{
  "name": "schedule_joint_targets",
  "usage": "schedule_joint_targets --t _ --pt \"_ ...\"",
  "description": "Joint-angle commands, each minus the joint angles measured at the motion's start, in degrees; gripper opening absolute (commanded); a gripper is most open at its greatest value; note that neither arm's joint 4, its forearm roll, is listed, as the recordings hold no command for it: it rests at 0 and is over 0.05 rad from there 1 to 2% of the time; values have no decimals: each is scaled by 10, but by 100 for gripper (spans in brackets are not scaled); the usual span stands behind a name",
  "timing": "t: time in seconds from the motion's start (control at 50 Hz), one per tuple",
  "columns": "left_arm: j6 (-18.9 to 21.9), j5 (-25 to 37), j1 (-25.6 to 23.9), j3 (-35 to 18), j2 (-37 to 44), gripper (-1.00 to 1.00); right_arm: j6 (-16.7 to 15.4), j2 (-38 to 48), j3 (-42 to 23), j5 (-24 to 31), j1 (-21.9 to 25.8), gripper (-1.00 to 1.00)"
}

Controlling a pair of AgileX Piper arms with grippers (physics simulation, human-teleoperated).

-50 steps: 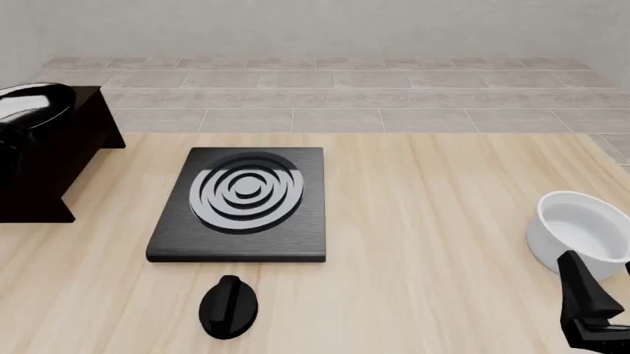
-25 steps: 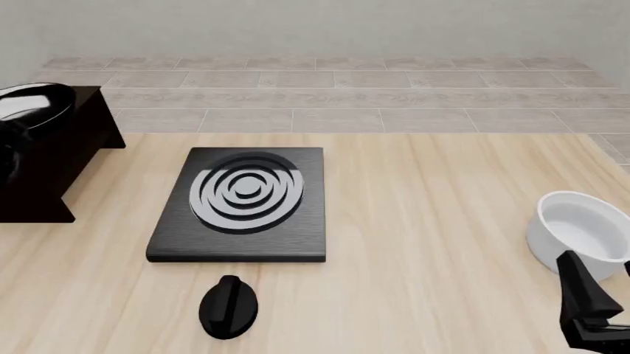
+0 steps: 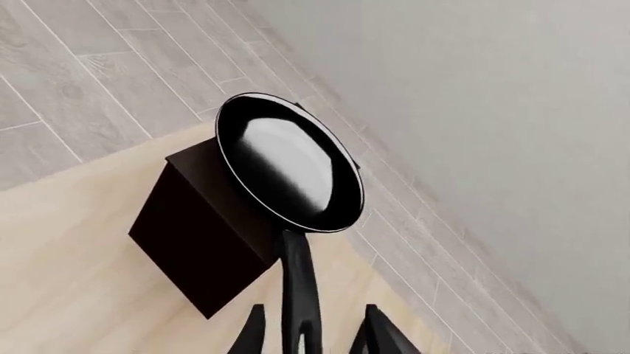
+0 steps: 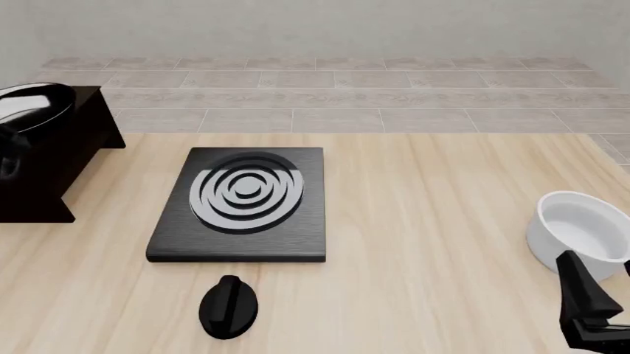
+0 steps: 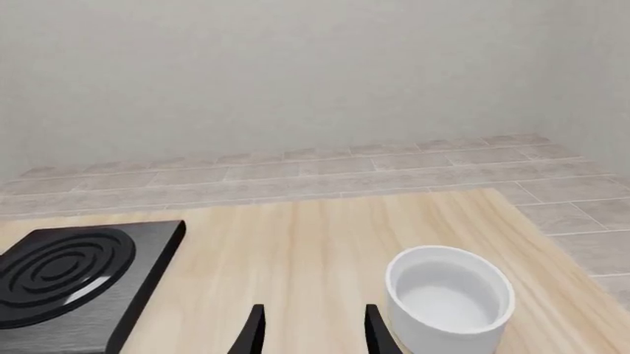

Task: Put the frying pan on top of the cabinet.

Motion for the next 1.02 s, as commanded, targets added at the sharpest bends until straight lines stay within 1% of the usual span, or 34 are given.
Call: schedule_joint_targets --t 0.02,0.18,0.24,0.34,0.38,0.4,0.54,0.7,0.8,0.84,1.02 --pt "2 17 -4 11 -30 100 1 -2 0 0 0 100" --pt "6 31 -3 21 -59 100 1 -3 0 -1 0 100" --pt "10 35 5 21 -63 100 2 -3 1 -1 0 100" --pt "19 57 21 24 -97 100 3 -4 1 -1 1 100" --pt "17 59 18 24 -99 100 3 -3 0 -1 1 100" --pt "21 63 25 25 -105 100 3 -4 1 -1 2 100" --pt "28 78 32 37 -135 100 4 -4 -1 -1 2 100" --pt "31 96 29 52 -167 100 2 -4 -1 -3 3 100" --pt "36 118 24 64 -201 100 0 -4 -1 -6 4 100" --pt "31 118 22 68 -203 100 0 -4 -1 -6 4 100" --pt "36 169 14 80 -273 100 -1 -4 -2 -6 5 100"
